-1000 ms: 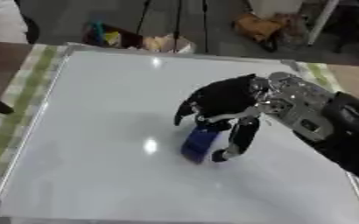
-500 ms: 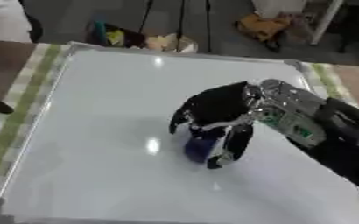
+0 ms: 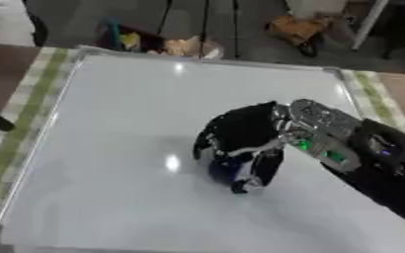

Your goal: Wipe the whiteboard clean with a brush.

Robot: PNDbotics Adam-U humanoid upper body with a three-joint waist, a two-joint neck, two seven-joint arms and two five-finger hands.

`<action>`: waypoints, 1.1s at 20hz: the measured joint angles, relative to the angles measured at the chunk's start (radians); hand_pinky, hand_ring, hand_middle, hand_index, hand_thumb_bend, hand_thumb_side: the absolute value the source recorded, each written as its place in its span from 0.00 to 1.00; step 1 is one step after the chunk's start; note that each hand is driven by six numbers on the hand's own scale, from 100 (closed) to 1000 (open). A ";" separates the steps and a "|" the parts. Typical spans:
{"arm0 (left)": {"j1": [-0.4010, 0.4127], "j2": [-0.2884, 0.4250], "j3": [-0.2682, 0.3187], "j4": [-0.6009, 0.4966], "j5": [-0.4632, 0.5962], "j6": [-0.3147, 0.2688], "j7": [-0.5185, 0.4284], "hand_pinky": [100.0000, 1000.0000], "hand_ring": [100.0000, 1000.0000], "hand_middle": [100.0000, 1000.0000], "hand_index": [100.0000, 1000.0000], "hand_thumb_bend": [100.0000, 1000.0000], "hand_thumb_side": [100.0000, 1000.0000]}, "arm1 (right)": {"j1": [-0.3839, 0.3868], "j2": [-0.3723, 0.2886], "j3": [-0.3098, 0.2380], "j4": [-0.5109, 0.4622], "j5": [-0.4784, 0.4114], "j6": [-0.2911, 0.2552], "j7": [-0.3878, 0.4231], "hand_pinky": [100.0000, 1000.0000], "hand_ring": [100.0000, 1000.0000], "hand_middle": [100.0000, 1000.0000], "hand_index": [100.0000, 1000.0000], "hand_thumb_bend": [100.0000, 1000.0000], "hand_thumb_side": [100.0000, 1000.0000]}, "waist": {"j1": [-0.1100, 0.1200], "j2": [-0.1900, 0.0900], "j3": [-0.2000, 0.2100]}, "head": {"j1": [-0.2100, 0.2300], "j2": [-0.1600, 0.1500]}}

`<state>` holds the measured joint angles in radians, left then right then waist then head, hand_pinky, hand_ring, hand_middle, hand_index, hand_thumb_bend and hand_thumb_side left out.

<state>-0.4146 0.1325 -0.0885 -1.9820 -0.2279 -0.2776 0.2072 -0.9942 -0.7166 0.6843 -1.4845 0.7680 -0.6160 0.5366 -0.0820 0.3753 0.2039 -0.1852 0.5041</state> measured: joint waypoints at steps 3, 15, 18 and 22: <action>0.000 0.000 0.000 0.000 0.000 0.000 0.000 0.37 0.77 0.65 0.61 0.00 0.92 | 0.001 0.000 0.000 0.003 0.017 -0.009 -0.011 0.80 0.85 0.78 0.02 0.22 0.20 | -0.001 0.002 -0.001 | 0.005 -0.005; 0.002 0.009 0.000 0.000 -0.001 0.000 0.000 0.37 0.77 0.65 0.61 0.00 0.91 | 0.011 -0.033 -0.010 0.023 0.040 -0.006 -0.005 0.81 0.86 0.82 0.02 0.19 0.19 | -0.006 0.003 -0.022 | 0.037 -0.005; 0.003 0.009 0.000 0.000 -0.001 0.000 0.000 0.37 0.77 0.65 0.61 0.00 0.91 | 0.018 -0.045 -0.019 0.024 0.038 0.004 0.005 0.81 0.86 0.83 0.02 0.18 0.20 | -0.006 0.003 -0.026 | 0.044 -0.004; 0.003 0.009 0.000 0.000 -0.001 0.000 0.000 0.37 0.77 0.65 0.61 0.00 0.91 | 0.019 -0.054 -0.033 0.024 0.030 0.017 0.018 0.80 0.85 0.81 0.02 0.13 0.22 | -0.006 0.003 -0.027 | 0.048 -0.004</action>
<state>-0.4111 0.1416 -0.0885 -1.9820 -0.2291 -0.2773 0.2072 -0.9752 -0.7705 0.6515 -1.4600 0.7979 -0.5986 0.5549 -0.0877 0.3782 0.1765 -0.1371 0.4997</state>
